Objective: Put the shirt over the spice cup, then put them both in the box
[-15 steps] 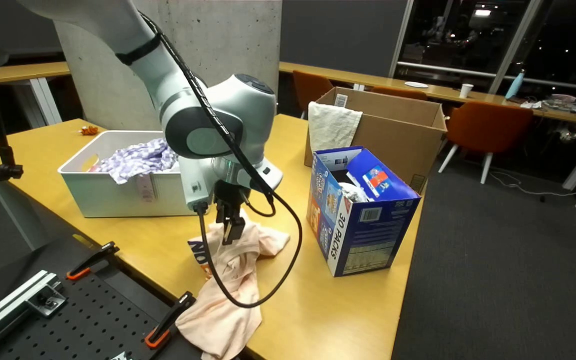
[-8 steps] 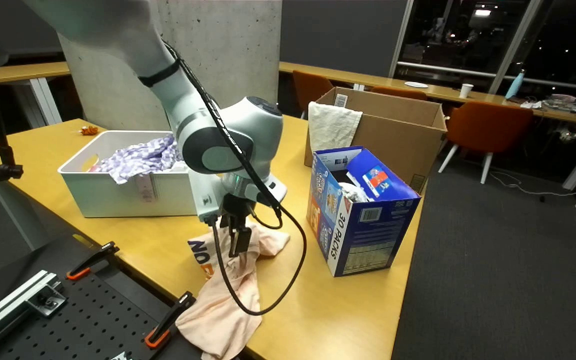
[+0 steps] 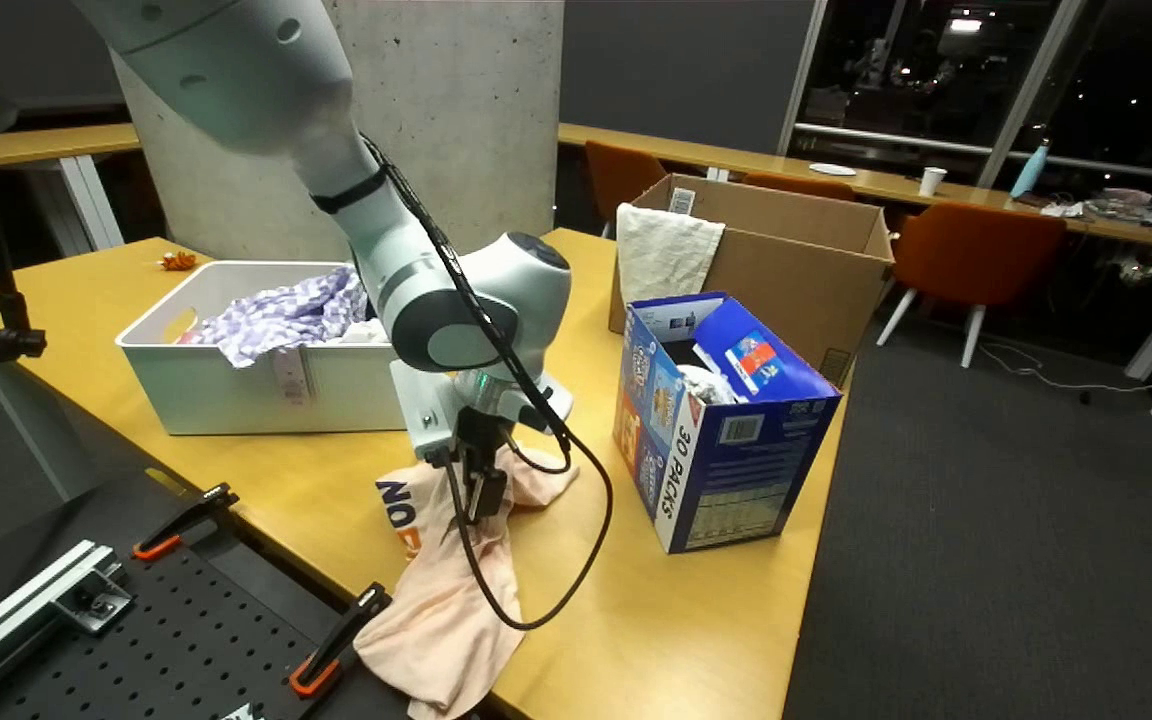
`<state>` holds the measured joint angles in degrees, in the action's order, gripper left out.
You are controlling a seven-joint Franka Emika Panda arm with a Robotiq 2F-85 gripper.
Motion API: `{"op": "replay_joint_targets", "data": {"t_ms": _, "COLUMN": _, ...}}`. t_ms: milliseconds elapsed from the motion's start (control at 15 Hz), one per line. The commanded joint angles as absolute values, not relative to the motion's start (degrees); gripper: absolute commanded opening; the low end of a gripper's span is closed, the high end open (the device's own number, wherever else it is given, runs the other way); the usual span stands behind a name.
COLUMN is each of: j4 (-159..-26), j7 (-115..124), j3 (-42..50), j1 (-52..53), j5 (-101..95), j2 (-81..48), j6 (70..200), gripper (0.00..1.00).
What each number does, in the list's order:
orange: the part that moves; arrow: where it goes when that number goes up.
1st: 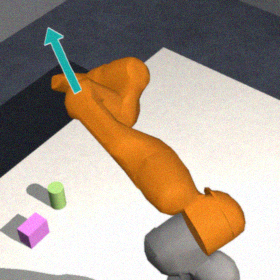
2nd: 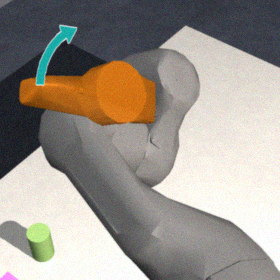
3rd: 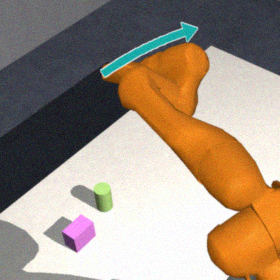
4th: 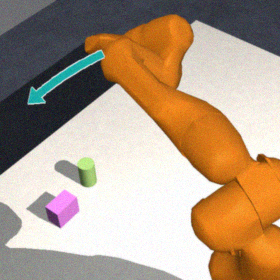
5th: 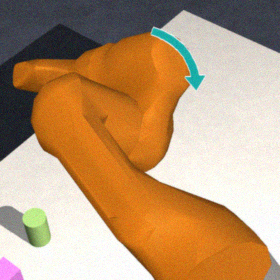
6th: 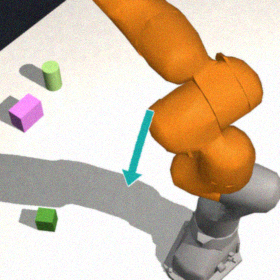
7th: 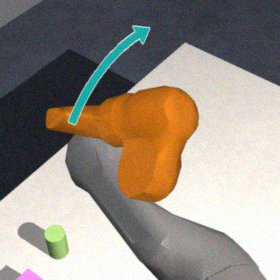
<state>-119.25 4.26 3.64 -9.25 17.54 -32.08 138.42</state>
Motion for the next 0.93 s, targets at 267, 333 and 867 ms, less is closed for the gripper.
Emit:
{"op": "replay_joint_targets", "data": {"t_ms": 267, "j4": -114.56, "j7": 4.18, "j3": 2.22, "j1": -9.89, "j5": 18.02, "j2": -36.90, "j6": 136.95, "gripper": 0.66}}
{"op": "replay_joint_targets", "data": {"t_ms": 333, "j4": -114.46, "j7": 4.31, "j3": 2.21, "j1": -9.77, "j5": 17.96, "j2": -36.78, "j6": 136.91, "gripper": 0.56}}
{"op": "replay_joint_targets", "data": {"t_ms": 867, "j4": -116.51, "j7": 6.17, "j3": 3.50, "j1": -8.79, "j5": 16.58, "j2": -32.52, "j6": 136.50, "gripper": 0.26}}
